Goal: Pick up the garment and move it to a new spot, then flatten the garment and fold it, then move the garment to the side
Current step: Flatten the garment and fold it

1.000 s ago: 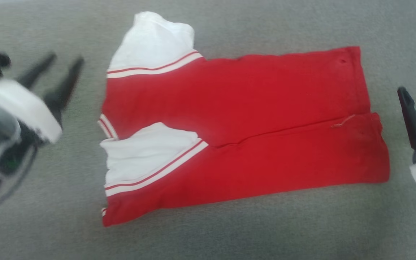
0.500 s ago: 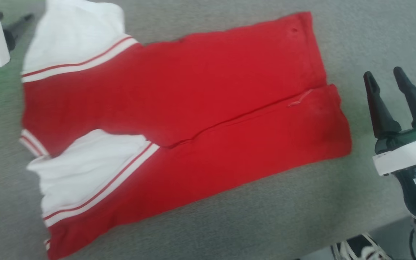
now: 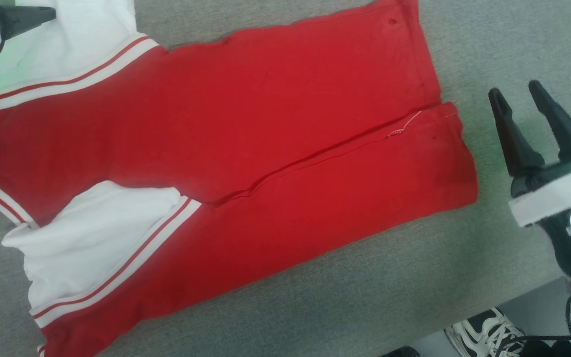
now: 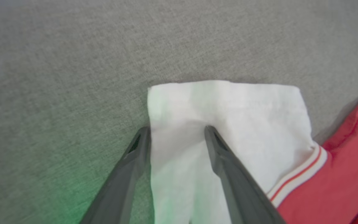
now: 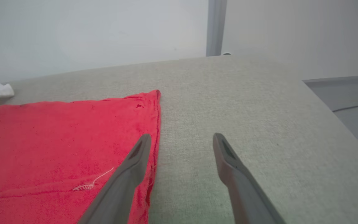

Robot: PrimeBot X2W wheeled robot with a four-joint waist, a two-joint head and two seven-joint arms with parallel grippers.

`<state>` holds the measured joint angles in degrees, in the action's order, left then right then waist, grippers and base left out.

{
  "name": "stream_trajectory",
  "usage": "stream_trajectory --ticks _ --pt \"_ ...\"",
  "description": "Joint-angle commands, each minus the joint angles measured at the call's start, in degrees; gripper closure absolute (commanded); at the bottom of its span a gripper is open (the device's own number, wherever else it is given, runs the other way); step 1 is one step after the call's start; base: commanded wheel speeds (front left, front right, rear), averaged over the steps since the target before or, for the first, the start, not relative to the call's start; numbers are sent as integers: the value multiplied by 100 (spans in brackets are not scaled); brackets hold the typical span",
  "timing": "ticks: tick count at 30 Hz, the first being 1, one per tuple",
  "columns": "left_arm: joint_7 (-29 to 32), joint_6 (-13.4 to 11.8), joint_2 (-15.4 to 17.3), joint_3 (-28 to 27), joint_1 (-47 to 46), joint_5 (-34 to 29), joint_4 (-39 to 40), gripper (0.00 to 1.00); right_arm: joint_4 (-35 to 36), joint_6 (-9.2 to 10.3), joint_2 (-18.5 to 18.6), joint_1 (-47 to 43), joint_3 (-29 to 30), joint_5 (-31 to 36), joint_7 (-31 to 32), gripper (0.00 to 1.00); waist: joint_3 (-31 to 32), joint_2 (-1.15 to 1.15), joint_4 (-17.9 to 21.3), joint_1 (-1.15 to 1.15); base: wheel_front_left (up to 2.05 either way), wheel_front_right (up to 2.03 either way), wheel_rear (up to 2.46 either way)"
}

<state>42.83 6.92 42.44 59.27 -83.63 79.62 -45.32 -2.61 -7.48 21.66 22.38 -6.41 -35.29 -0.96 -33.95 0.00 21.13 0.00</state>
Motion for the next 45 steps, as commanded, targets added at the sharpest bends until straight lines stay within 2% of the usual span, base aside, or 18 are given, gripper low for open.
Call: stream_trajectory --ticks 1,8,17,19,23,25,26,27,28,33,39,45 --pt "95 55 -179 146 229 31 21 100 -3 -2 41 136 -57 -61 84 0 -25 0 -36 0 0 0 0" --pt "-98 56 -380 133 88 65 201 100 -124 -1 747 1090 -750 -190 1308 0 -181 0 -312 0 0 0 0" --pt "-301 59 -581 248 -98 63 778 100 -1000 -1 1206 2730 -1575 -859 3476 0 -425 0 -771 0 0 0 0" --pt "-328 58 -630 289 -128 92 863 100 -1234 -1 1278 3107 -1607 -939 3701 0 -471 0 -866 0 0 0 0" --pt "-405 59 -679 327 -155 83 944 100 -1593 -2 1193 3465 -1741 -1014 3854 0 -520 0 -977 0 0 0 0" --pt "-527 59 -725 341 -165 130 992 100 -1985 -1 1173 3734 -1922 -963 3967 0 -548 0 -1060 0 0 0 0" --pt "-564 58 -740 351 -151 139 1003 100 -2114 -1 1154 3762 -2000 -967 4023 51 -545 0 -1085 0 0 0 0" --pt "-622 58 -741 356 -140 150 1013 100 -2202 0 1148 3785 -2074 -978 4050 90 -536 0 -1108 0 0 0 0" --pt "-706 58 -751 351 -133 159 1032 100 -2263 0 1160 3821 -2107 -1003 4029 100 -522 0 -1133 0 0 0 0" --pt "-1141 58 -775 271 -106 245 1171 100 -2317 0 1310 3844 -2145 -1127 3753 100 -322 0 -1234 0 0 0 0" --pt "-1809 59 -676 121 206 563 1769 100 -2069 0 1648 3520 -2183 -1448 3397 100 342 0 -1504 0 0 0 0" --pt "-2234 60 -221 143 851 831 3021 100 -1536 -1 2130 2727 -2081 -1822 3205 100 1015 0 -1840 0 0 0 0"
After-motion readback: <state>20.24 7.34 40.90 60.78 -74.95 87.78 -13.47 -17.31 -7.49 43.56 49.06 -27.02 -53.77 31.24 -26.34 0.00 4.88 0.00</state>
